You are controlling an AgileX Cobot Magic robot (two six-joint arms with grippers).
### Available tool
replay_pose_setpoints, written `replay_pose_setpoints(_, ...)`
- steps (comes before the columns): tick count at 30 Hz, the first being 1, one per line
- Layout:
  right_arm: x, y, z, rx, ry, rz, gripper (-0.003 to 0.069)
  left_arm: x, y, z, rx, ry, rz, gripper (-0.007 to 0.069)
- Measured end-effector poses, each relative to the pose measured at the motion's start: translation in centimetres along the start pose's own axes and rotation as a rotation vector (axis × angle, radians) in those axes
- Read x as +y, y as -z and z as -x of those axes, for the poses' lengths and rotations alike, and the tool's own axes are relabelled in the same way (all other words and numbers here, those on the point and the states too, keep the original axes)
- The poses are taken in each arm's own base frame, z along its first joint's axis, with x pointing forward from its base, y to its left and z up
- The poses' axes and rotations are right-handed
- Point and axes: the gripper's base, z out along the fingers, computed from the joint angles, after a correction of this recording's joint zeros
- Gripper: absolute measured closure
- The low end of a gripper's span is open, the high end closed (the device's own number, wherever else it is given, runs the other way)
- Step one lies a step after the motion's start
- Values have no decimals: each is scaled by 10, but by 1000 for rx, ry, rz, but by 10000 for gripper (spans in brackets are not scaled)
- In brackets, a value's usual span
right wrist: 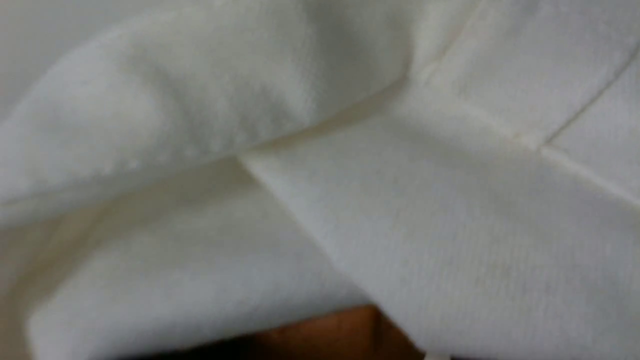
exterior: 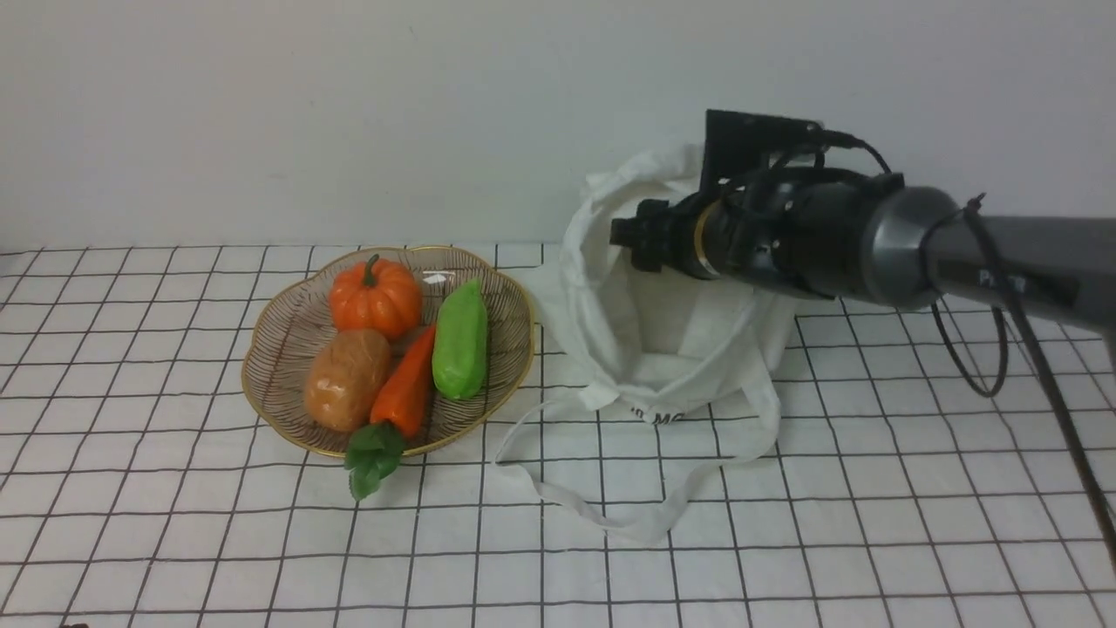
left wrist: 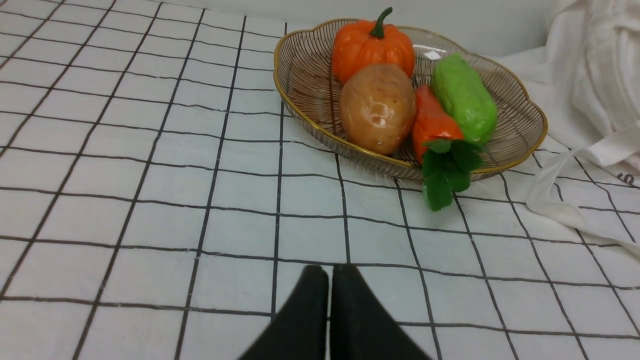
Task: Take vegetables from bag on white checkered tablecloth place on plate.
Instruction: 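Take the potato out of the bag and place it in the dish with the right gripper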
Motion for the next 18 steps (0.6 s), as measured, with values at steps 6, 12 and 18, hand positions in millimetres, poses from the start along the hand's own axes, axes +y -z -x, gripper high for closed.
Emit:
replay_pose_setpoints(6, 12, 8, -19, 98, 87, -102, 183, 0, 0, 0, 0, 0, 0, 632)
replay_pose_setpoints(12, 8, 12, -31, 242, 72, -147, 183, 0, 0, 0, 0, 0, 0, 632)
replay_pose_setpoints(18, 13, 35, -29, 359, 126, -119, 183, 0, 0, 0, 0, 0, 0, 632)
